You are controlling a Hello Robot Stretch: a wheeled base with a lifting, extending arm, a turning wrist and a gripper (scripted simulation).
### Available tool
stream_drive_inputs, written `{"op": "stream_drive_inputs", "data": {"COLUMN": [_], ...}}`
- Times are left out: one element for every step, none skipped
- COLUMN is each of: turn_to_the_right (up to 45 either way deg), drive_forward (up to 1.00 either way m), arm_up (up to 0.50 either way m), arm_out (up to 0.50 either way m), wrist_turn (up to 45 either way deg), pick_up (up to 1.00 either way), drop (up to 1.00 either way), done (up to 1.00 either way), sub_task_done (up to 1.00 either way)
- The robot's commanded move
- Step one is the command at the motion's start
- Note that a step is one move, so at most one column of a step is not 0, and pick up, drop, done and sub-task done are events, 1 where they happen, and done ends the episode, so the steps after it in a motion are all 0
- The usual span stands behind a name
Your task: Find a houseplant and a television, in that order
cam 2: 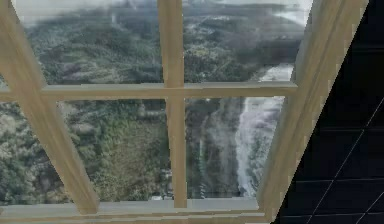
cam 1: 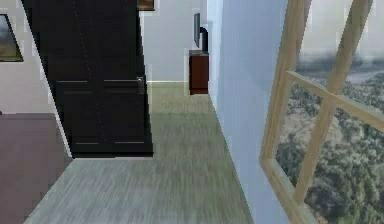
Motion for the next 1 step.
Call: {"op": "stream_drive_inputs", "data": {"turn_to_the_right": [0.0], "drive_forward": [1.0], "arm_up": [0.0], "arm_out": [0.0], "wrist_turn": [0.0], "pick_up": [0.0], "drop": [0.0], "done": [0.0], "sub_task_done": [0.0]}}
